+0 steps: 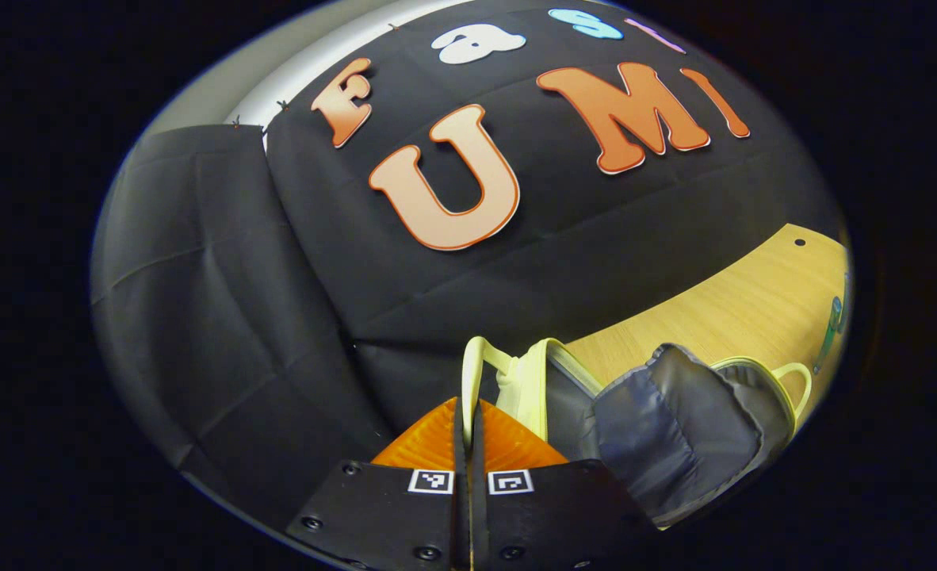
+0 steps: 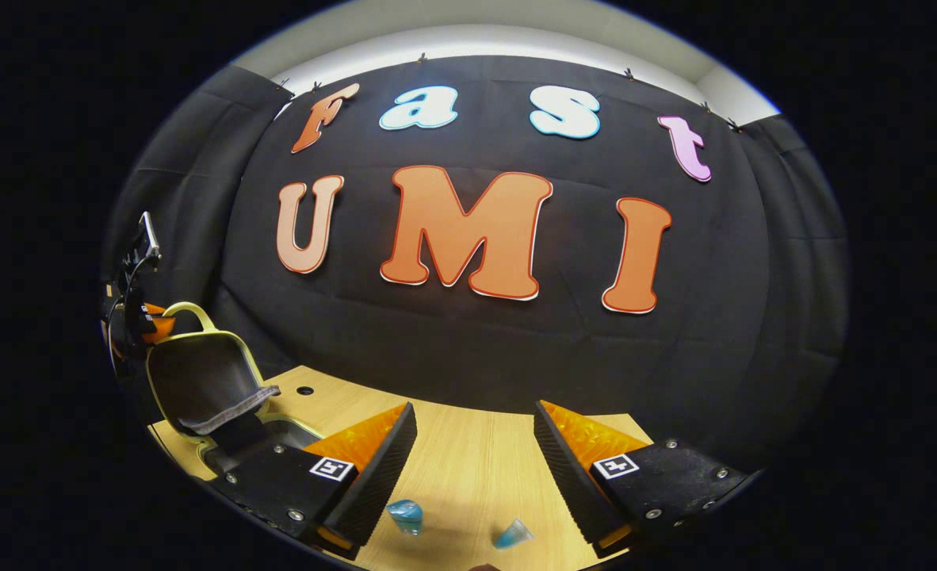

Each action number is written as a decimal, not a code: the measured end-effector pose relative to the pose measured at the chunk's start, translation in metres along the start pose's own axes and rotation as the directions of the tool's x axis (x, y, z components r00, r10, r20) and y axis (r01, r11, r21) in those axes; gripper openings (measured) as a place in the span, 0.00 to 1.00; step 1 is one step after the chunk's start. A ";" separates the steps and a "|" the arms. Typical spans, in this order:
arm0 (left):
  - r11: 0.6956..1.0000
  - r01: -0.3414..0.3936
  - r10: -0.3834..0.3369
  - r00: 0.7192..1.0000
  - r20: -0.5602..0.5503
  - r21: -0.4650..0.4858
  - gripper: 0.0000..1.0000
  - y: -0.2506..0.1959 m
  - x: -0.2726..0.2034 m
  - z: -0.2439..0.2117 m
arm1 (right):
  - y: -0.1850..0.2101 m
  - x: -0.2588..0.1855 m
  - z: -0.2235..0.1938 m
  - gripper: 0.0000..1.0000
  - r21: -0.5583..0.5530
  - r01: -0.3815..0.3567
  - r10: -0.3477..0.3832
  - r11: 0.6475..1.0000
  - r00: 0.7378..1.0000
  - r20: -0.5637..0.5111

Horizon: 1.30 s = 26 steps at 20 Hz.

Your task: First open the suitcase, pack the skin care products into it, and then close the suitcase.

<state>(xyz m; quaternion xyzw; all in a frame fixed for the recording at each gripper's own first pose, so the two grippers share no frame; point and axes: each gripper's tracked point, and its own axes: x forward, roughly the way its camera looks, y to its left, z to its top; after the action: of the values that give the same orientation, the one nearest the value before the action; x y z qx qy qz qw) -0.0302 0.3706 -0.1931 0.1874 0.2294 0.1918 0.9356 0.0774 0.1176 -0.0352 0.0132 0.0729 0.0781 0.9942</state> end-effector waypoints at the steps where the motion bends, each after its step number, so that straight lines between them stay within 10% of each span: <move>1: 1.000 0.004 -0.004 1.000 -0.014 -0.005 0.01 0.006 0.008 -0.012 | 0.006 0.001 0.000 0.94 0.000 0.002 -0.002 1.000 1.000 -0.005; 15: 0.992 -0.095 0.070 0.957 -0.280 -0.077 0.13 0.058 0.071 -0.156 | 0.044 0.005 -0.009 0.94 0.009 0.012 -0.011 1.000 0.997 -0.077; 21: 0.988 -0.113 0.098 0.986 -0.138 -0.106 0.23 0.051 0.051 -0.091 | 0.033 0.004 -0.012 0.94 0.007 0.013 -0.013 1.000 0.997 -0.074; 25: 0.991 -0.060 0.059 0.998 -0.015 -0.116 0.70 0.015 0.029 -0.026 | 0.017 -0.001 -0.016 0.94 0.014 0.013 -0.012 1.000 0.997 -0.070; 26: 0.992 -0.039 0.041 0.999 0.011 -0.120 0.68 0.003 0.024 -0.011 | 0.013 -0.002 -0.017 0.94 0.012 0.014 -0.013 1.000 0.997 -0.072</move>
<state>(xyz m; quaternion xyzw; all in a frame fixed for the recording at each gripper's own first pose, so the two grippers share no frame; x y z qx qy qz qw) -0.0168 0.3870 -0.2098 0.1370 0.2073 0.2228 0.9427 0.0708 0.1300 -0.0514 0.0163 0.1090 0.0715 0.9913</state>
